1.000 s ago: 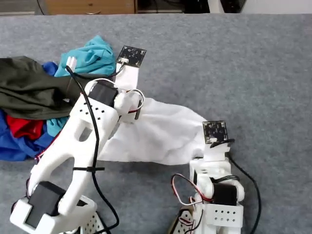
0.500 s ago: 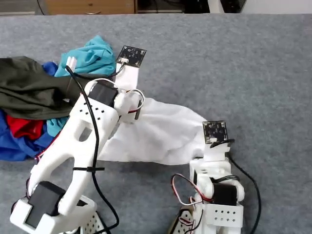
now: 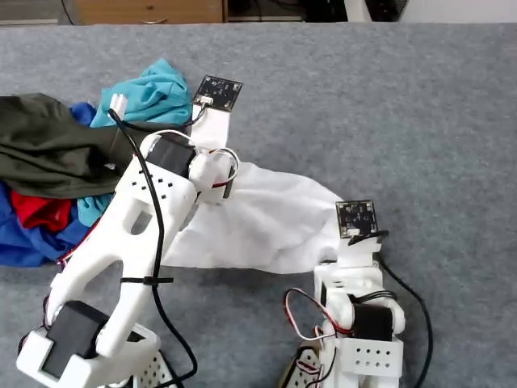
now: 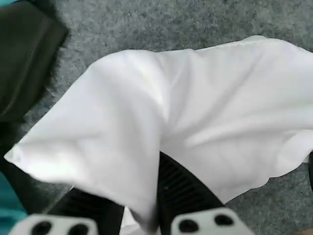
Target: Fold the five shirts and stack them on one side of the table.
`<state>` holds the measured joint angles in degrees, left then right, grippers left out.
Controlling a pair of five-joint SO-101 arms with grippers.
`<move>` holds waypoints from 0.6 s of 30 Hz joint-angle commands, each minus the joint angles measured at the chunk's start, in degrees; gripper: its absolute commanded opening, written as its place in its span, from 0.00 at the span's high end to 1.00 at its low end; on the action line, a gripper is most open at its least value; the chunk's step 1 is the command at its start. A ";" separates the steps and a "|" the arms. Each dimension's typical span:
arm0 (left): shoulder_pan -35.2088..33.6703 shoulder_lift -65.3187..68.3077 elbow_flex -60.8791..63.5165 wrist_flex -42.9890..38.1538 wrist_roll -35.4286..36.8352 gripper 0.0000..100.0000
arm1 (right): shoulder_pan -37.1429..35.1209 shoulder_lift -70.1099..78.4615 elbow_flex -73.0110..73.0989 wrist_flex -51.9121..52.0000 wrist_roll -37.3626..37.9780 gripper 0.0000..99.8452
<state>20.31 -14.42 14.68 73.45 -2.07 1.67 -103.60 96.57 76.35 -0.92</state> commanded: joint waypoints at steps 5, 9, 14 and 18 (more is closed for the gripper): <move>-1.58 -9.10 -7.74 0.35 -0.35 0.98 | -0.84 -6.11 0.13 -0.62 0.35 1.00; 0.18 -9.71 -7.74 0.18 -0.35 0.98 | -0.84 -6.11 0.13 -0.62 0.35 1.00; 0.53 -9.01 -7.12 0.00 -0.35 0.98 | -0.84 -6.11 0.13 -0.62 0.35 1.00; 0.53 -8.48 -7.12 0.18 -0.35 0.98 | -0.84 -6.11 0.13 -0.62 0.35 1.00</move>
<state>20.31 -22.15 9.93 73.63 -2.07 1.67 -103.60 96.57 76.35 -0.92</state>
